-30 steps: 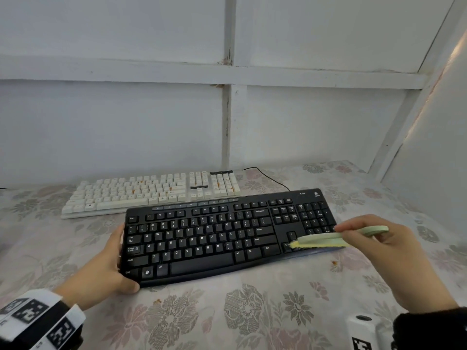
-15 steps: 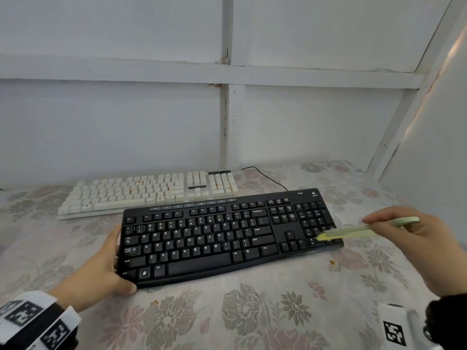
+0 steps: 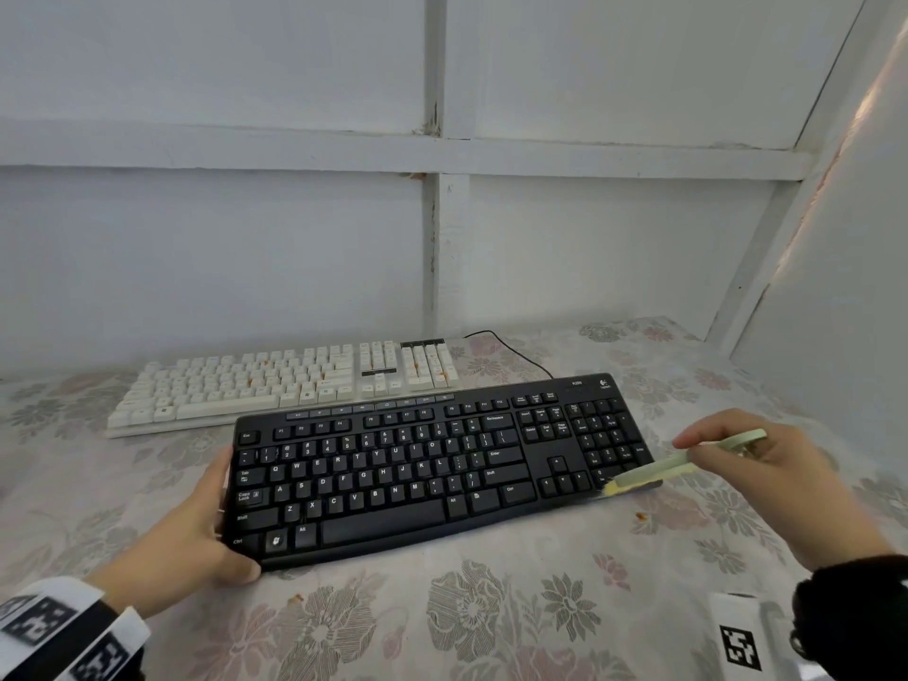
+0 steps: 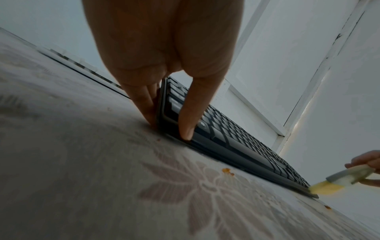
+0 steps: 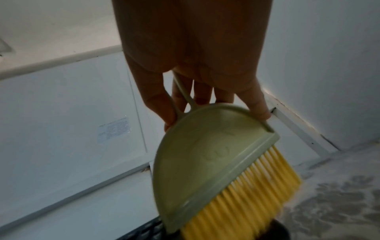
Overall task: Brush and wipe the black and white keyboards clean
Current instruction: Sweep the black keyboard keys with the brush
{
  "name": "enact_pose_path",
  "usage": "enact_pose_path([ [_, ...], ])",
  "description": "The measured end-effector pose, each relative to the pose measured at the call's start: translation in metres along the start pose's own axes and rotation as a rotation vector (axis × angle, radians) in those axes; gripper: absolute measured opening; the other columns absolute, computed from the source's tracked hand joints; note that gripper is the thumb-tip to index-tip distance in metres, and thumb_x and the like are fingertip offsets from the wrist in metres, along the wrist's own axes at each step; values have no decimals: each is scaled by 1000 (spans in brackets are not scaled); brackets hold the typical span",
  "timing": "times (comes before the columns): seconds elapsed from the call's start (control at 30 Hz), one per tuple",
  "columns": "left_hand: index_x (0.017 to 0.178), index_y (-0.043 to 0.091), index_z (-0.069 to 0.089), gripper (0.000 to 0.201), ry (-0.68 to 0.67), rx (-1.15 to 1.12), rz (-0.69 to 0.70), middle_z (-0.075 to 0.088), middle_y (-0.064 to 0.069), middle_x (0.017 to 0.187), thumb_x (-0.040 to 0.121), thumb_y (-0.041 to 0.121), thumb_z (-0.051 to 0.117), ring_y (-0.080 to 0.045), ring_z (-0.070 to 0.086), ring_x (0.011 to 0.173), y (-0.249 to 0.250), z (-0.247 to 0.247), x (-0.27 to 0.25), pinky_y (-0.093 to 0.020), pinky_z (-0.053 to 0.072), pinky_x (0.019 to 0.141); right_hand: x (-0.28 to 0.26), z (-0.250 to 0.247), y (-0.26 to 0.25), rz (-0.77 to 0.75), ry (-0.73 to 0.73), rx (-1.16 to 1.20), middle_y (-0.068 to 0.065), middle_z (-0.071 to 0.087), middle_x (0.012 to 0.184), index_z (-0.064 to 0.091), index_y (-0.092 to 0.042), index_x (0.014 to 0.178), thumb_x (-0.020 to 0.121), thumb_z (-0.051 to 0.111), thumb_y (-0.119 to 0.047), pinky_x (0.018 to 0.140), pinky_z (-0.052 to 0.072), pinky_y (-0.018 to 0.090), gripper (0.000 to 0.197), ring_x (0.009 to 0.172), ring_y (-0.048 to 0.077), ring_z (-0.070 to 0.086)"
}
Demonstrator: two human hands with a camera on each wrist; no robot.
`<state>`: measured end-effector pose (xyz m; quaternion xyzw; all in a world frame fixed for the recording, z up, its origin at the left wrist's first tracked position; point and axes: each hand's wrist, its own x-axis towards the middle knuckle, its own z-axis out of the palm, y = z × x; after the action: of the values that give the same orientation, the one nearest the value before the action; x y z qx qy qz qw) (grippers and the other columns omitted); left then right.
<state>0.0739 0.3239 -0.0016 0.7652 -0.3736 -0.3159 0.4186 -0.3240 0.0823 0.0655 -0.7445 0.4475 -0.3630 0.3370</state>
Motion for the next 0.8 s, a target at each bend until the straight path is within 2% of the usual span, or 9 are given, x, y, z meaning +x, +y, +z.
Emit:
enact_pose_path([
  [0.1,109,74,21,113,-3,-11,1,63,2,108,43,-4,70,-23,61,102,4,2,-2,-42,49,86,3,-5,5,-5,101,-88,7,63,77,68,-34,73,81,62,2,41,32,11,38,53,17,45],
  [0.2,112,70,22,114,-21,-35,4,63,1,108,43,-7,71,-22,61,101,7,2,-4,-39,49,84,-1,-14,4,-2,179,-149,-8,62,77,65,-42,75,81,63,-1,47,36,7,42,64,9,53],
  [0.3,121,57,25,115,-44,-99,-43,65,-5,107,44,-15,71,-24,64,99,7,1,-4,-38,50,80,-6,-15,2,-49,171,-128,-20,62,83,66,-41,78,81,67,-7,48,37,8,34,71,8,55],
  [0.4,127,46,25,118,-66,-117,-87,66,-10,103,37,-13,72,-25,67,92,5,-2,-5,-35,51,74,-13,-11,-5,-115,98,-112,-19,64,84,67,-39,79,82,70,-17,50,39,13,22,74,13,56],
  [0.47,125,45,29,117,-110,-105,-116,68,-13,101,32,-8,77,-27,70,88,6,-6,-4,-35,51,73,-19,-5,-16,-121,18,-72,-18,65,86,68,-37,82,80,70,-36,53,40,11,4,74,10,58],
  [0.53,118,45,36,122,-183,-122,-156,71,-13,99,19,-1,88,-29,70,90,6,-12,-1,-39,51,78,-23,1,-22,-154,-49,-46,-16,66,85,69,-38,84,74,69,-52,58,42,9,17,76,6,59],
  [0.6,114,43,40,125,-248,-146,-180,72,-13,100,7,10,95,-32,69,95,5,-17,3,-44,49,84,-25,8,-30,-133,-69,11,-14,67,81,71,-36,80,77,70,-37,55,41,10,3,69,6,58],
  [0.67,115,38,43,124,-266,-139,-185,72,-14,101,5,12,95,-33,68,96,3,-20,7,-45,49,86,-26,12,-33,-142,-92,46,-14,68,79,73,-36,78,80,69,-25,55,39,9,11,71,7,58],
  [0.8,119,28,45,106,-258,-76,-176,74,-8,89,25,-8,80,-28,71,85,11,-15,8,-30,53,61,-30,15,-38,-87,-85,128,-11,68,81,72,-39,87,75,63,-43,59,40,9,16,76,8,59],
])
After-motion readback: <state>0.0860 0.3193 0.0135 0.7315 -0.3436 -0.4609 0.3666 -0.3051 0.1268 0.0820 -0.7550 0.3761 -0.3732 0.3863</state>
